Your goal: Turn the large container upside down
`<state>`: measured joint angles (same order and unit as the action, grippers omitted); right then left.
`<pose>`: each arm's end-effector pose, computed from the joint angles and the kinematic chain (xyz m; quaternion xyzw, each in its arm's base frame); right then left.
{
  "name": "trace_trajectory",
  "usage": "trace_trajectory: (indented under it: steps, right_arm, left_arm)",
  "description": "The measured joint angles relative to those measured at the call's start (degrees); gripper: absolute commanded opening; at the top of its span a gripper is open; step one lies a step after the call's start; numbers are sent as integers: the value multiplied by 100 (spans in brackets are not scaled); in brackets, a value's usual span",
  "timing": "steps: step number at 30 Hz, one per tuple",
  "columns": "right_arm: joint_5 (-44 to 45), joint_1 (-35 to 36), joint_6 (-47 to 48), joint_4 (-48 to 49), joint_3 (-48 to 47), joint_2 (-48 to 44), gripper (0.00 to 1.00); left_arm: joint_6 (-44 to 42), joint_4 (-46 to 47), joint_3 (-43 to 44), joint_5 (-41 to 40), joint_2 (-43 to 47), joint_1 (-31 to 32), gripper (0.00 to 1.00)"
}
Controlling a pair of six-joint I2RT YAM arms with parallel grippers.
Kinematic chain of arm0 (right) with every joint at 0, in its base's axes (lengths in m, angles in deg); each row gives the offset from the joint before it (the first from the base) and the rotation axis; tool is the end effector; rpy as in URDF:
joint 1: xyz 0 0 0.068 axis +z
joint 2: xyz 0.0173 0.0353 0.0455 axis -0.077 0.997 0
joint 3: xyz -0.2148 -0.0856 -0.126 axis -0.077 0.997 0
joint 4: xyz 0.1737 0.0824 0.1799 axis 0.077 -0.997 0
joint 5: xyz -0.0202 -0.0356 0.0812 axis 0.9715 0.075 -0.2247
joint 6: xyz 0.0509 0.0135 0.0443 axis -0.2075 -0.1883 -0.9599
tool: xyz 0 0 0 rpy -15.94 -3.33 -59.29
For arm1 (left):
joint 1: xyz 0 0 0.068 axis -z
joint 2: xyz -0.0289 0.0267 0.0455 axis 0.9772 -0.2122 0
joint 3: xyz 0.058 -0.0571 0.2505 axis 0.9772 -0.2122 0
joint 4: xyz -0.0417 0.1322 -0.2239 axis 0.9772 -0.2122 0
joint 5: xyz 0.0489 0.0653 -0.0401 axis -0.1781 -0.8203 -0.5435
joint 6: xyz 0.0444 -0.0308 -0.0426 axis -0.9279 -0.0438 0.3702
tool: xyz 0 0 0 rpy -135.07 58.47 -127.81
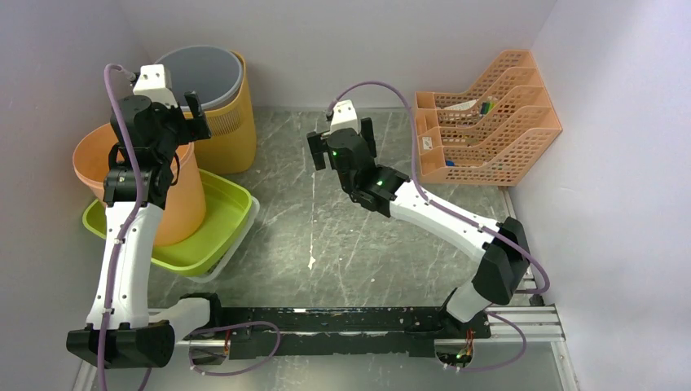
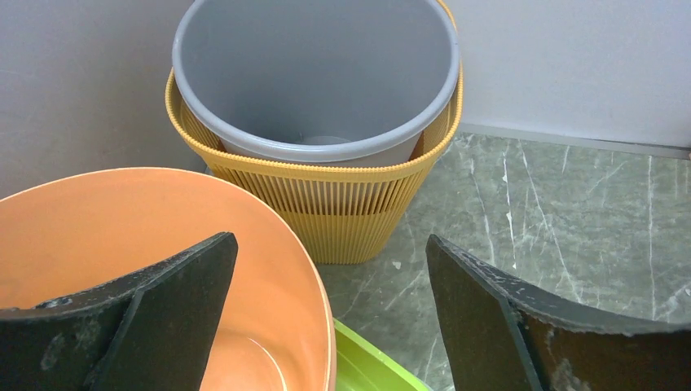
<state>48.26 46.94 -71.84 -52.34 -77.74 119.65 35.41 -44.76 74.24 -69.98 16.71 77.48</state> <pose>0.2680 0.2797 0.3468 -0.1097 0.7773 0.0397 0.6183 0.2551 0.0071 0.4405 -0.0671 0.7677 0.0170 0.6370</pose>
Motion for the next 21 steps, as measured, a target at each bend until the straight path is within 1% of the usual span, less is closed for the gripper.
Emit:
trace_trajectory:
  steps: [4, 8, 12, 16, 21]
  right_arm:
    - [-52, 0, 155, 20, 22, -13, 100]
    - [-179, 0, 400, 4, 120, -109, 100]
    - [-96, -9, 522, -20, 118, -136, 100]
    - [11, -59, 555, -111, 118, -136, 100]
    - [105, -146, 544, -92, 251, -142, 100]
  left_arm:
    - [-17, -13, 0, 0, 0, 0, 98]
    - [-17, -48, 0, 2, 0, 0, 95]
    - [-50, -142, 2, 0, -24, 0, 94]
    - [-85, -424, 103, -7, -157, 0, 90]
    - [-48, -946, 411, -129, -317, 0, 89]
